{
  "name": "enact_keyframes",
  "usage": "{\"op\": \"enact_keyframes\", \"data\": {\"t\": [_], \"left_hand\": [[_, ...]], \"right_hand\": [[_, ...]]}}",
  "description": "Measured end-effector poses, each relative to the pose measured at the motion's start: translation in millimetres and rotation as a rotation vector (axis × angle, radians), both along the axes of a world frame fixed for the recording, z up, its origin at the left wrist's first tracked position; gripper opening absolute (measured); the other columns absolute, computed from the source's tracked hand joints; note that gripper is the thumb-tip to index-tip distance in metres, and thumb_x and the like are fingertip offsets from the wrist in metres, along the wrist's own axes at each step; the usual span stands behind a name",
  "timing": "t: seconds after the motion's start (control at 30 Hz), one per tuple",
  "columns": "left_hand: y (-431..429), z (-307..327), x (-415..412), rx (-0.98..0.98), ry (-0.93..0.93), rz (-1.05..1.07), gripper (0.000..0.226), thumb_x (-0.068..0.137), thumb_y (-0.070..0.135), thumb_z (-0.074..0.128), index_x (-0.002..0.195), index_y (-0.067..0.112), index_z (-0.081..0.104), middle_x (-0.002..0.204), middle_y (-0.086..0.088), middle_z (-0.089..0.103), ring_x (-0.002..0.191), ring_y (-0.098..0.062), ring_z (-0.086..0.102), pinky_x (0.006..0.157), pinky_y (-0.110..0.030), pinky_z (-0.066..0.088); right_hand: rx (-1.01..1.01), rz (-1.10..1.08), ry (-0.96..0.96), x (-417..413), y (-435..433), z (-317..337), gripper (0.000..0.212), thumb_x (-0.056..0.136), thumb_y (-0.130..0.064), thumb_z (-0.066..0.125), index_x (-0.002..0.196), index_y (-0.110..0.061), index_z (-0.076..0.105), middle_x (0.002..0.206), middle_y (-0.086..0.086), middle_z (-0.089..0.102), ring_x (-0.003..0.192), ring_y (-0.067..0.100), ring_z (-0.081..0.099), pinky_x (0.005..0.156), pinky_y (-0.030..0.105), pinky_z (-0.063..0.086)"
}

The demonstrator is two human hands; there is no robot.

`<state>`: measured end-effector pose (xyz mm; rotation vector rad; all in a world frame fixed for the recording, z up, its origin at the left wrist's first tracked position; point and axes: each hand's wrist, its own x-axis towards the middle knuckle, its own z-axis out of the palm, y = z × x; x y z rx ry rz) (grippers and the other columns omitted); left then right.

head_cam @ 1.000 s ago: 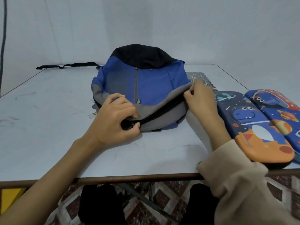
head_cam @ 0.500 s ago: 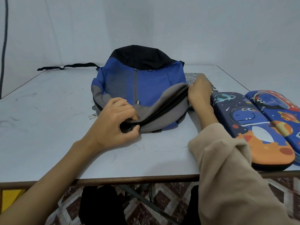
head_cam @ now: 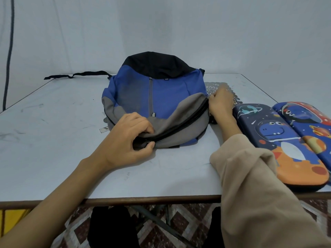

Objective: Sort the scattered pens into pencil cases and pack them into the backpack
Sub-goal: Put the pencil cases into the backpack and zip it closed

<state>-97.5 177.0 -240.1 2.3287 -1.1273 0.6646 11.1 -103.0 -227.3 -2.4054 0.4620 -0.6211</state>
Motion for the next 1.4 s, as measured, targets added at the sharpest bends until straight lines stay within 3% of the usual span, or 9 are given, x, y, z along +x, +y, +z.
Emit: {"op": "enact_keyframes", "data": {"t": [0.07,0.17,0.33,0.5,0.6,0.8,1.03,1.27,1.4], "left_hand": [[2.9,-1.0,-1.1,-0.021,0.043,-0.021,0.024,0.076,0.023,0.069,0.093,0.018,0.052,0.093,0.007,0.053,0.088,-0.012,0.051,0.082,-0.027,0.039],[5.1,-2.0,-2.3,-0.101,0.119,-0.038,0.037,0.073,0.021,0.071,0.099,0.017,0.045,0.108,0.007,0.048,0.094,-0.008,0.050,0.081,-0.021,0.037],[6.5,2.0,-3.1,-0.079,-0.030,0.023,0.020,0.073,0.017,0.066,0.078,0.009,0.049,0.104,0.001,0.051,0.087,-0.020,0.050,0.075,-0.037,0.041],[7.4,2.1,-3.5,-0.085,-0.089,0.043,0.013,0.076,0.018,0.068,0.076,0.008,0.059,0.099,0.000,0.056,0.086,-0.021,0.052,0.076,-0.041,0.042],[8.0,1.1,-1.7,-0.089,-0.135,0.045,0.009,0.076,0.015,0.071,0.078,0.007,0.066,0.097,-0.001,0.061,0.087,-0.020,0.054,0.078,-0.039,0.043],[10.6,0.9,2.5,-0.064,-0.199,0.027,0.008,0.081,0.014,0.073,0.082,0.006,0.070,0.094,-0.002,0.066,0.086,-0.014,0.054,0.078,-0.033,0.041],[24.7,6.1,6.2,0.014,-0.254,0.064,0.019,0.084,0.028,0.072,0.072,0.014,0.071,0.100,0.000,0.067,0.094,-0.022,0.059,0.084,-0.036,0.039],[69.0,4.5,15.7,0.038,-0.193,0.226,0.028,0.083,0.038,0.066,0.066,0.017,0.072,0.117,0.002,0.064,0.110,-0.018,0.050,0.093,-0.030,0.033],[93.2,2.0,33.2,0.102,-0.114,0.398,0.036,0.080,0.052,0.059,0.069,0.021,0.073,0.130,0.003,0.060,0.120,-0.027,0.047,0.089,-0.042,0.037]], "right_hand": [[0.037,0.066,0.056,-3.5,1.5,1.1,0.006,0.095,-0.014,0.043,0.098,-0.010,0.047,0.104,0.020,0.047,0.089,0.032,0.052,0.068,0.033,0.037],[0.066,0.176,0.034,-24.8,9.1,9.8,0.035,0.095,-0.030,0.051,0.126,-0.012,0.051,0.136,0.018,0.041,0.126,0.033,0.040,0.100,0.040,0.037],[0.094,0.490,-0.337,-83.9,42.2,32.4,0.012,0.079,-0.025,0.074,0.088,-0.023,0.067,0.111,0.000,0.054,0.102,0.011,0.053,0.081,0.008,0.035],[-0.091,0.880,-0.229,-120.2,69.0,21.7,0.012,0.073,-0.035,0.078,0.078,-0.025,0.074,0.119,-0.004,0.055,0.116,0.014,0.048,0.099,0.035,0.037],[-0.257,0.861,-0.201,-121.5,74.1,16.1,0.023,0.070,-0.045,0.072,0.082,-0.026,0.075,0.124,-0.002,0.056,0.120,0.021,0.047,0.101,0.047,0.036],[-0.509,0.773,-0.230,-122.3,87.5,1.8,0.023,0.072,-0.040,0.074,0.082,-0.019,0.074,0.112,0.000,0.063,0.109,0.025,0.054,0.093,0.039,0.034],[-0.407,0.695,-0.305,-126.9,90.4,-12.0,0.019,0.076,-0.033,0.077,0.075,-0.020,0.062,0.081,-0.008,0.061,0.082,0.017,0.054,0.091,0.035,0.034],[-0.338,0.789,-0.250,-125.8,84.0,-14.2,0.017,0.079,-0.028,0.074,0.074,-0.018,0.061,0.081,-0.007,0.063,0.083,0.017,0.055,0.103,0.030,0.024],[-0.297,0.866,-0.188,-126.8,81.6,-15.0,0.017,0.084,-0.024,0.069,0.076,-0.016,0.056,0.086,-0.006,0.064,0.093,0.014,0.055,0.113,0.025,0.005]]}}
